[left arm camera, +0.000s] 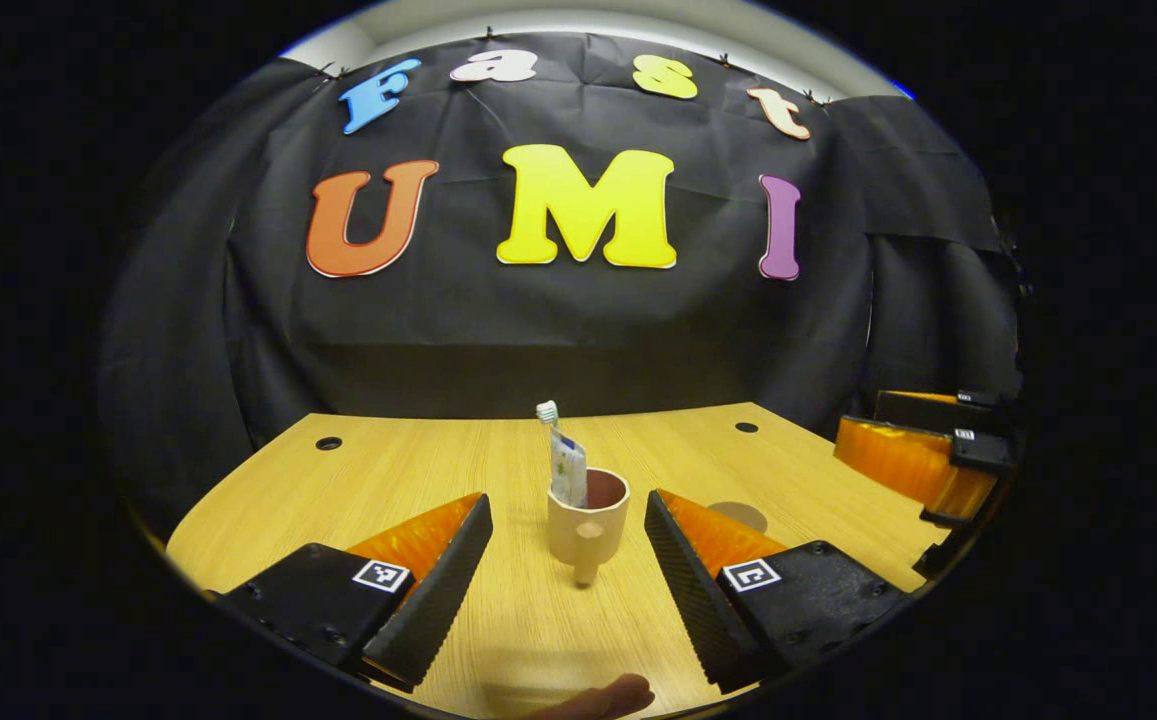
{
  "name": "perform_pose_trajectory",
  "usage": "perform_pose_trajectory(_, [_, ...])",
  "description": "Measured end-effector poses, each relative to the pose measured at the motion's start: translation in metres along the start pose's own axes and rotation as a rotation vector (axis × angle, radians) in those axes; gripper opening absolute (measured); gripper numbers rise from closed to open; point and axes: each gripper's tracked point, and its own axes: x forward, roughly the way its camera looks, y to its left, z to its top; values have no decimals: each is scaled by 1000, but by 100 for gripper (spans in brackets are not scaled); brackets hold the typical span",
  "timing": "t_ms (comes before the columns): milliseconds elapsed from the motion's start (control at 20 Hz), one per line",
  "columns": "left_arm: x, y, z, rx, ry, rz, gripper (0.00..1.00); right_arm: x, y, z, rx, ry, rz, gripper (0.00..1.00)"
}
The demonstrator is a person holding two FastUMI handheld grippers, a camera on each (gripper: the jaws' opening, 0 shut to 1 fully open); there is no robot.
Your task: Put the toothbrush and toothpaste on the desktop into the cup, then pick up the cup and place it on the coaster on the desktop.
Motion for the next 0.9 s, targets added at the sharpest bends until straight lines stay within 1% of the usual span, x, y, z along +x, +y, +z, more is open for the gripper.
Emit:
perform_pose_trajectory(50, [8,-5,4,-2,33,0,98,-5,-8,-4,5,-3,0,96])
perform_pose_trajectory(100, [16,-10,4,-3,72,-4,98,-8,-21,-9,5,-4,-14,95])
perform_pose_trajectory(200, [30,-18,2,36,177,-5,98,-13,-45,-20,15,6,-49,95])
perform_pose_trajectory(300, [40,-15,-6,80,276,30,98,-20,-63,-29,47,20,-61,95])
perform_pose_trajectory(400, [51,-20,-12,107,349,25,98,-23,-85,-24,84,-5,-79,95])
perform_pose_trajectory(450, [56,-19,-18,115,391,28,97,-24,-100,-24,88,-1,-118,94])
perform_pose_trajectory(550, [58,-19,-31,103,480,48,96,-26,-119,-14,98,-36,-136,95])
perform_pose_trajectory(600, [60,-16,-35,106,513,62,96,-28,-120,-16,103,-32,-134,95])
perform_pose_trajectory(650, [61,-11,-38,107,546,93,96,-27,-121,-19,112,-17,-129,95])
perform_pose_trajectory(700, [64,-7,-45,95,578,111,95,-27,-120,-23,115,-1,-121,91])
perform_pose_trajectory(750, [66,-6,-55,69,628,113,96,-27,-118,-25,107,6,-113,95])
perform_pose_trajectory(850, [70,-12,-72,19,715,95,95,-26,-114,-25,85,9,-108,95])
perform_pose_trajectory(900, [72,-14,-79,22,755,88,95,-25,-110,-26,79,9,-101,95])
